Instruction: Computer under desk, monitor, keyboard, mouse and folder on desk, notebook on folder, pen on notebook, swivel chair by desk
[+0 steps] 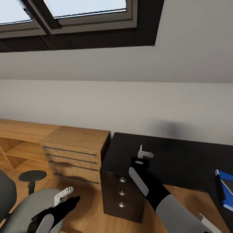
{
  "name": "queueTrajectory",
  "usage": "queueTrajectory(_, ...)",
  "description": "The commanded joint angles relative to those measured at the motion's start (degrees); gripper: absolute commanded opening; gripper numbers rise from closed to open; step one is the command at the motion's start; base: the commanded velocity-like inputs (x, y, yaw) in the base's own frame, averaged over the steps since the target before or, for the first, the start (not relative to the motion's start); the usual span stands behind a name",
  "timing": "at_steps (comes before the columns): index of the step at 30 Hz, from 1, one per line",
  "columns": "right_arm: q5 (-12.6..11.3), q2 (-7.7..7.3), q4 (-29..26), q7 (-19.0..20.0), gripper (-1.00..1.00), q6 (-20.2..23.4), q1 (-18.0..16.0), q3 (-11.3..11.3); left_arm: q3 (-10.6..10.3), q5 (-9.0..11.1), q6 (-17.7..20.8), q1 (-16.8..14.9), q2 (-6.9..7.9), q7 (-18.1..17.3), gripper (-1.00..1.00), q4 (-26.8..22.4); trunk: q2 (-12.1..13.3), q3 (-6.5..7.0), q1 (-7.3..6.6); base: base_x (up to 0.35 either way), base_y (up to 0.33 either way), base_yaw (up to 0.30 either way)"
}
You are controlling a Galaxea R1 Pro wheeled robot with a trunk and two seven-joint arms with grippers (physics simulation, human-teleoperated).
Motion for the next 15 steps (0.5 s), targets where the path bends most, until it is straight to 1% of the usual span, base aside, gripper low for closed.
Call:
queueTrajectory(1, -0.2, -0.02, 0.0, -0.4, -1.0, 0.4, -0.1, 0.1, -0.5, 0.2, 0.0, 0.0, 0.05, 0.6, 1.0, 0.2, 0.4, 0.11, -0.22, -0.004, 0.0, -0.268)
queueTrajectory(3, -0.2, -0.02, 0.0, -0.4, -1.0, 0.4, -0.1, 0.1, -1.3, -0.3, 0.0, 0.0, 0.05, 0.6, 1.0, 0.4, 1.2, 0.47, -0.66, -0.003, 0.0, -0.253)
queueTrajectory(4, -0.2, -0.02, 0.0, -0.4, -1.0, 0.4, -0.1, 0.1, -2.0, -0.6, 0.0, 0.0, 0.06, 0.6, 1.0, 0.6, 1.6, 0.65, -0.88, -0.001, 0.0, -0.102)
queueTrajectory(6, -0.2, -0.02, 0.0, -0.4, -1.0, 0.4, -0.1, 0.1, -2.5, -0.8, 0.0, 0.0, 0.01, 0.6, 1.0, 0.8, 2.4, 1.01, -1.32, 0.0, 0.0, -0.041)
queueTrajectory(10, -0.2, -0.14, -0.9, -0.5, -1.0, 0.5, 0.0, 0.1, -2.6, -0.8, 0.0, 0.0, -0.01, 0.5, 1.0, 1.9, 4.0, 1.73, -2.2, 0.0, 0.0, -0.008)
queueTrajectory(14, -0.2, -1.4, -2.6, -0.6, -1.0, 1.6, 0.6, 0.1, -2.6, -0.8, 0.0, 0.0, -0.04, 0.4, 1.0, 5.4, 5.6, 2.45, -3.08, 0.0, 0.0, -0.031)
queueTrajectory(15, -0.3, -1.76, -3.4, -0.6, -1.0, 1.8, 0.8, 0.1, -2.7, -0.9, -0.1, 0.0, -0.06, 0.3, 1.0, 7.1, 6.0, 2.62, -3.3, 0.0, 0.0, -0.144)
